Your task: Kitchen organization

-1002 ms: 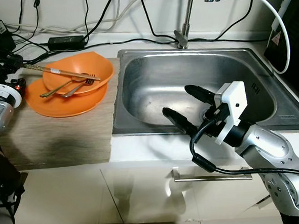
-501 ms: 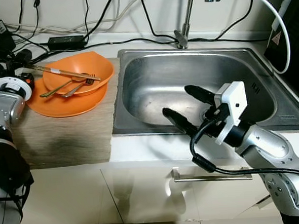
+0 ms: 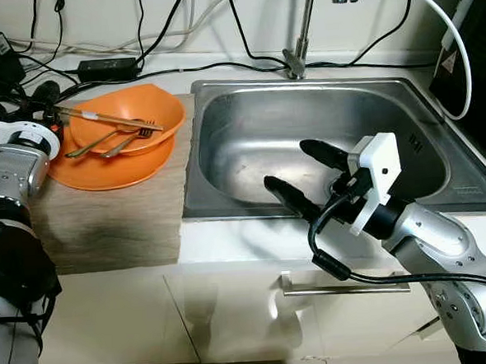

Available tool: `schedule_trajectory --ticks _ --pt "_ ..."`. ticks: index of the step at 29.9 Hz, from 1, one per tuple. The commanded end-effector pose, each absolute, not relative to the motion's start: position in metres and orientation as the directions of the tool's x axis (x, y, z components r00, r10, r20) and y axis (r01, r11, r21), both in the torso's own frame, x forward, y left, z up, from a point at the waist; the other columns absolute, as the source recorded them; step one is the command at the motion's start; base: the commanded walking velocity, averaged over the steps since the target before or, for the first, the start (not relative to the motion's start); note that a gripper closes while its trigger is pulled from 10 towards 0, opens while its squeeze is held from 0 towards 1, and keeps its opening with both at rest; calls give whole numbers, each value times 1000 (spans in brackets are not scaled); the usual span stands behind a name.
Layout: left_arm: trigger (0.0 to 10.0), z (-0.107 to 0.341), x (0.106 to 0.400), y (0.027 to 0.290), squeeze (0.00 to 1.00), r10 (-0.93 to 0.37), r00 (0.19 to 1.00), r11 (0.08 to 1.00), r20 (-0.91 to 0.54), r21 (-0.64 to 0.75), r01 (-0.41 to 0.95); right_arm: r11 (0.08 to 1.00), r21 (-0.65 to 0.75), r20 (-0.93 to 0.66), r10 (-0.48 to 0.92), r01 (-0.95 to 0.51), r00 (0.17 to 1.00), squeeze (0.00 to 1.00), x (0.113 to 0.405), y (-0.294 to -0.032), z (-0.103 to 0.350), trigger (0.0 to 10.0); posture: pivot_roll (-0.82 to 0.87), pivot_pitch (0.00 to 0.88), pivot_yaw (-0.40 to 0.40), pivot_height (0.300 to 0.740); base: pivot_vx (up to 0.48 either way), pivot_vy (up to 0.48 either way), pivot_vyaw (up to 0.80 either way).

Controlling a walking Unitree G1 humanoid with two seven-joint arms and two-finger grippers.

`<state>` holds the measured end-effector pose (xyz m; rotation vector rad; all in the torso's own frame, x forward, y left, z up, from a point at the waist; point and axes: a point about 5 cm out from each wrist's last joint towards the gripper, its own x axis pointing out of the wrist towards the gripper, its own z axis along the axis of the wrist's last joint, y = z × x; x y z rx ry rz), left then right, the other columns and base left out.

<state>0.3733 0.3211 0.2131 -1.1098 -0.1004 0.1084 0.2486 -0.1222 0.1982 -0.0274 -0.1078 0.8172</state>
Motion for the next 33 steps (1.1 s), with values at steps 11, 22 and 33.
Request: schedule_trajectory --ticks 11,22,33 --pt "0 214 376 317 0 139 990 438 13 -897 -50 682 -90 97 731 -725 676 0 248 -123 205 10000 -63 0 2 740 0 0 0" --pt "0 214 376 318 0 140 990 443 11 -895 -53 684 -90 98 729 -724 677 0 248 -123 205 10000 -63 0 2 740 0 0 0" --pt "0 215 375 320 0 142 990 443 14 -895 -51 684 -91 96 729 -723 678 0 248 -124 205 10000 -64 0 3 740 0 0 0"
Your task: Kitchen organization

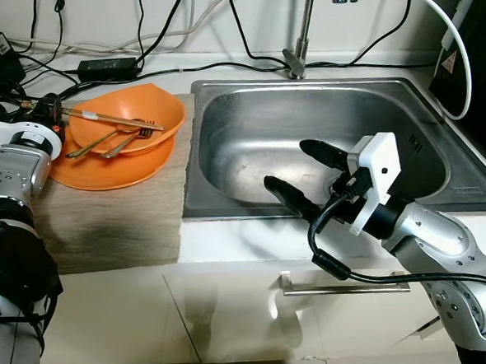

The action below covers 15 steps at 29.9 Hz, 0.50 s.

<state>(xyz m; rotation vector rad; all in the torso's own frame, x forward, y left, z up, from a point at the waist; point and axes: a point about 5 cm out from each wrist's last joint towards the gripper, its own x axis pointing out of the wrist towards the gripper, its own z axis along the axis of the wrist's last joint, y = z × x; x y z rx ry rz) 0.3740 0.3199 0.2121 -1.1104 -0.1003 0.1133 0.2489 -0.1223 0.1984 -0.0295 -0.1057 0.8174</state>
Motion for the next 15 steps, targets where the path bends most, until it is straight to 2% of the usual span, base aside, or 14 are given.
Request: schedule_trajectory --ticks 1,15 --pt "0 215 375 320 0 146 989 443 16 -895 -51 685 -92 96 729 -723 678 0 248 -124 205 10000 -64 0 4 740 0 0 0" --pt "0 242 375 329 0 171 978 439 121 -898 34 685 -97 101 729 -723 677 0 246 -124 205 10000 -60 0 9 740 0 0 0"
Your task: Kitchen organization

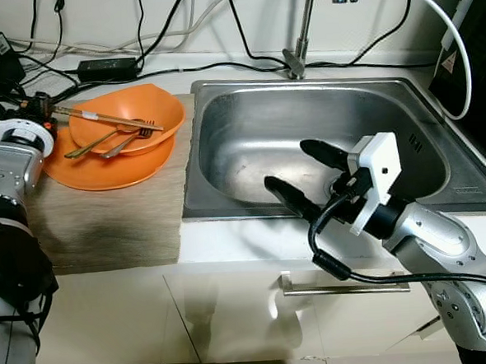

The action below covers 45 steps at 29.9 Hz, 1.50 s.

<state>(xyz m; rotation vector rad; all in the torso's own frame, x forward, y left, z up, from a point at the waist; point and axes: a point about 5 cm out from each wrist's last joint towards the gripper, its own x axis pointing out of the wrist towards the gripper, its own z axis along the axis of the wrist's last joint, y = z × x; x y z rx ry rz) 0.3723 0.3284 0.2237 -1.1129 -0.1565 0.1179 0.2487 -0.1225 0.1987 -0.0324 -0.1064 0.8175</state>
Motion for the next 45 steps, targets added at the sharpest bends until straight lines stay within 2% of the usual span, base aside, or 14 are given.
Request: schedule_trajectory --ticks 1,13,17,19,21,23,24,25,31,32,36,38,43,45 --pt "0 242 375 329 0 171 978 439 121 -898 34 685 -97 101 729 -723 677 0 246 -124 205 10000 -60 0 9 740 0 0 0" --pt "0 304 382 315 0 74 935 405 346 -867 289 726 -96 186 686 -681 704 0 254 -127 224 10000 -57 0 8 740 0 0 0" --pt "0 314 382 313 0 56 925 387 376 -862 327 740 -80 207 668 -668 715 0 255 -129 227 10000 -53 0 13 740 0 0 0" --pt "0 315 383 307 0 -6 932 489 362 -812 319 744 -76 206 663 -663 720 0 255 -128 226 10000 -45 0 11 740 0 0 0" --pt "0 311 384 306 0 -13 941 525 338 -799 294 746 -74 204 661 -662 722 0 256 -128 225 10000 -45 0 11 740 0 0 0" --pt "0 296 384 314 0 53 967 684 251 -714 148 756 -78 197 650 -649 734 0 257 -126 224 10000 -45 0 17 740 0 0 0" --pt "0 296 384 314 0 53 967 684 251 -714 148 756 -78 197 650 -649 734 0 257 -126 224 10000 -45 0 17 740 0 0 0" --pt "10000 288 380 324 0 106 971 746 214 -663 65 766 -69 198 638 -639 744 0 256 -123 222 10000 -47 0 31 740 0 0 0" --pt "10000 282 370 342 0 155 973 664 172 -748 27 778 -41 198 621 -627 758 0 253 -121 217 10000 -44 0 43 740 0 0 0" --pt "10000 275 367 348 1000 198 972 639 128 -769 -29 781 -38 198 617 -623 762 0 253 -122 216 10000 -44 0 40 740 0 0 0" --pt "10000 269 360 359 1000 247 961 597 122 -800 -52 782 -34 189 616 -622 765 0 254 -125 215 10000 -45 0 16 740 0 0 0" --pt "10000 273 355 364 1000 232 952 527 199 -848 49 772 -47 169 631 -634 757 0 255 -128 214 10000 -42 0 -8 740 0 0 0" --pt "10000 266 351 362 1000 130 970 370 204 -918 144 763 -64 162 643 -643 748 0 261 -130 217 10000 -42 0 -28 740 0 0 0" --pt "10000 267 344 370 1000 159 954 302 252 -933 196 758 -67 163 650 -649 743 0 261 -129 219 10000 -45 0 -35 740 0 0 0"
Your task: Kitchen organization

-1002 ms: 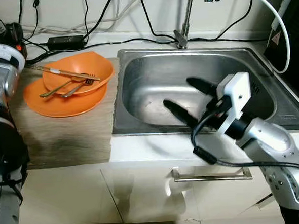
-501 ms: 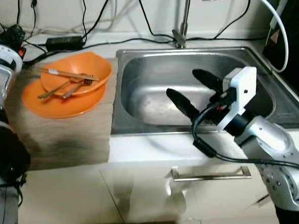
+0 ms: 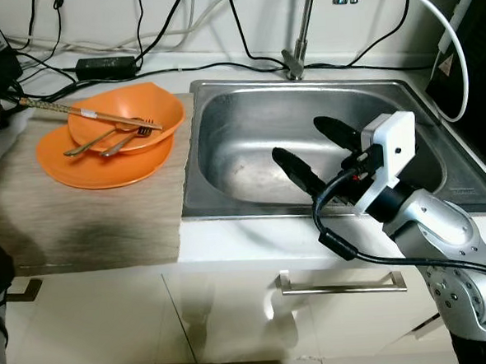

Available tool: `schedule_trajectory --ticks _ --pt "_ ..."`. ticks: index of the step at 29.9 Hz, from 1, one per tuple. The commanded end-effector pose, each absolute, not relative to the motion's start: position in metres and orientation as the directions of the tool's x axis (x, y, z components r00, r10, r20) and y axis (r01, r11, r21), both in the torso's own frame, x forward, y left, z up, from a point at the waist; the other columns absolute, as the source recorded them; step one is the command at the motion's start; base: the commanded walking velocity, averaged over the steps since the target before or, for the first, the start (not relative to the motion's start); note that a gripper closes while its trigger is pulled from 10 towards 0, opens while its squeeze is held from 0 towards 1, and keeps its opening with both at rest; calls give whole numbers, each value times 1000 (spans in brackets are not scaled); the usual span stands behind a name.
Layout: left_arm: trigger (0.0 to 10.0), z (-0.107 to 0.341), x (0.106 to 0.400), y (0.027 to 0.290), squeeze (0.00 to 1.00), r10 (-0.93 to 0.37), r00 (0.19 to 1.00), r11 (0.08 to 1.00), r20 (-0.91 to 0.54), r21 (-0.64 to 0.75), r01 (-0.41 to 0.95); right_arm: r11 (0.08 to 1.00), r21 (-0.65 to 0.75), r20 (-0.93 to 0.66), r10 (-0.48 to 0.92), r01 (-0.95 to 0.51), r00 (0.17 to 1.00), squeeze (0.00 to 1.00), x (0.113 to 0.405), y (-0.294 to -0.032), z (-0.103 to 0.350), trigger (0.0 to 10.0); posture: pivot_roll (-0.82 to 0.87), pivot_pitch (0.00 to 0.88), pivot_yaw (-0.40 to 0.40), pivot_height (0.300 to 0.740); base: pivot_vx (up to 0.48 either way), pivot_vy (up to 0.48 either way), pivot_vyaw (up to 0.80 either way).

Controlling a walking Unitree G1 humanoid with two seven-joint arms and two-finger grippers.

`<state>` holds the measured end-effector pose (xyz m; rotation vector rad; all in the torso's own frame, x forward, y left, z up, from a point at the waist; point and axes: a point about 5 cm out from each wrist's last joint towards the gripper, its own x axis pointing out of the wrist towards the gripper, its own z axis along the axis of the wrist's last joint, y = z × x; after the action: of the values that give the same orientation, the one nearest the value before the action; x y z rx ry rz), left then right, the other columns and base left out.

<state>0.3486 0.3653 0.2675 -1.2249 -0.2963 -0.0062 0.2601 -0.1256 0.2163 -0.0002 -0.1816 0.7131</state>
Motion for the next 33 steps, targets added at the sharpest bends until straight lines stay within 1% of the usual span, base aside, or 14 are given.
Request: schedule_trajectory --ticks 1,2,4,6,9,11,12,18,22,25,28,33 --pt "10000 268 340 375 1000 174 943 272 285 -934 232 755 -67 162 653 -652 740 0 261 -129 219 10000 -45 0 -37 740 0 0 0" --pt "10000 269 336 379 1000 187 930 249 316 -931 266 752 -67 161 656 -655 737 0 261 -129 219 10000 -45 0 -38 740 0 0 0" --pt "10000 267 332 380 1000 164 927 206 336 -931 301 750 -67 157 660 -658 735 0 260 -129 218 10000 -45 0 -43 740 0 0 0" --pt "10000 259 330 377 1000 101 947 185 306 -941 285 743 -66 153 667 -666 729 0 260 -129 218 10000 -44 0 -49 740 0 0 0" --pt "10000 252 328 375 1000 69 960 181 271 -950 255 738 -67 150 673 -672 724 0 260 -129 218 10000 -44 0 -52 740 0 0 0" --pt "10000 248 326 378 1000 88 960 178 264 -953 246 736 -67 149 675 -673 723 0 260 -129 218 10000 -44 0 -54 740 0 0 0" --pt "10000 241 322 383 1000 108 966 169 233 -962 213 734 -69 148 678 -676 720 0 260 -129 218 10000 -43 0 -55 740 0 0 0" --pt "10000 231 313 391 1000 140 969 136 202 -974 183 730 -69 146 681 -680 717 0 260 -129 219 10000 -43 0 -54 740 0 0 0" --pt "10000 228 310 396 1000 174 964 139 199 -975 176 728 -67 145 683 -682 715 0 260 -129 219 10000 -43 0 -54 740 0 0 0" --pt "10000 225 310 395 1000 162 969 148 187 -975 163 727 -66 145 685 -684 714 0 260 -130 219 10000 -43 0 -54 740 0 0 0" --pt "10000 218 316 386 1000 130 979 165 159 -977 137 725 -64 145 687 -686 712 0 260 -129 218 10000 -42 0 -53 740 0 0 0" --pt "10000 213 325 375 1000 116 983 167 143 -978 123 724 -64 144 688 -687 711 0 260 -129 218 10000 -46 0 -49 740 0 0 0"
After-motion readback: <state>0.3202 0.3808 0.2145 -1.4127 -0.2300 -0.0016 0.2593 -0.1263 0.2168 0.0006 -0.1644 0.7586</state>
